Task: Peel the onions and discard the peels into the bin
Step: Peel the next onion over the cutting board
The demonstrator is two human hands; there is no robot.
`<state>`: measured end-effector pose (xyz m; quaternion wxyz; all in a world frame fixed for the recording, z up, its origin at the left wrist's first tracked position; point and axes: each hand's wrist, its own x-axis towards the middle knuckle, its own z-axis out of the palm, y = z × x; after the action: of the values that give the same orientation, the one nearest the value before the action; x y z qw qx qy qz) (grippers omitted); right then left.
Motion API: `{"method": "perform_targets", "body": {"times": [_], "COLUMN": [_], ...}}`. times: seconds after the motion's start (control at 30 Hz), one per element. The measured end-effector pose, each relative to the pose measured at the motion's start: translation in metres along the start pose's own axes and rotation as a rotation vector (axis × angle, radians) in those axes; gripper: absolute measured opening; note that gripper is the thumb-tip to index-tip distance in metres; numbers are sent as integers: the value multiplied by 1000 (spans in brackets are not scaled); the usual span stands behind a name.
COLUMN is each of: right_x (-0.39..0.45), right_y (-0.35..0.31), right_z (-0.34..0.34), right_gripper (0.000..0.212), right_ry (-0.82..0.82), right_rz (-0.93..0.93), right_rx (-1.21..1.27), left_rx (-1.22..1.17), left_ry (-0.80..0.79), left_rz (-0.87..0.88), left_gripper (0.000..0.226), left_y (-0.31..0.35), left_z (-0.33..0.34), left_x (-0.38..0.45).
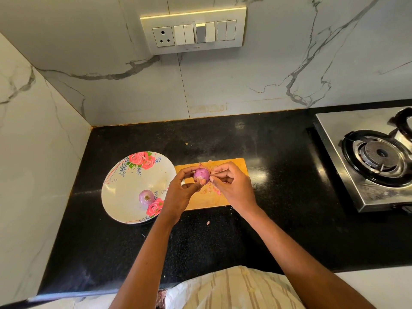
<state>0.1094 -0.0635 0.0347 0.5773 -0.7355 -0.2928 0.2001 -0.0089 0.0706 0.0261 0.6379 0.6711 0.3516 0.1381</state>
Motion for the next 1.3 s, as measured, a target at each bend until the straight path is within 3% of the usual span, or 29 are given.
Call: {"method": "perform_targets", "body": {"times": [0.33, 0.53, 0.63, 0.77, 0.87, 1.03, 1.3], "right_x": [1, 10, 12, 14, 13, 9, 8], "right_y": [5, 10, 14, 18, 10, -3, 0], "right_z": [3, -4, -11, -12, -11, -7, -8], "right_gripper": [26, 10, 13, 23, 19, 19, 17], "right_ry": [-20, 48, 59, -14, -69, -145, -128], "right_rz": [-15, 47, 105, 108, 121, 28, -41], "right_rx": [-66, -97, -112, -163, -74, 34, 22], "left_rx": [-7, -79, -174, -250, -242, -132, -157], "left_ry": [-29, -101, -134, -150, -147, -147, -147], "left_rz": [9, 14, -12, -40, -38, 12, -9], "left_gripper": [55, 48, 47, 49, 49, 51, 51], "left_y": [0, 6, 9, 13, 13, 10, 10], "left_z": [-1, 0, -1, -1, 1, 1, 1], "left_x": [-4, -11, -13, -13, -13, -11, -11]}}
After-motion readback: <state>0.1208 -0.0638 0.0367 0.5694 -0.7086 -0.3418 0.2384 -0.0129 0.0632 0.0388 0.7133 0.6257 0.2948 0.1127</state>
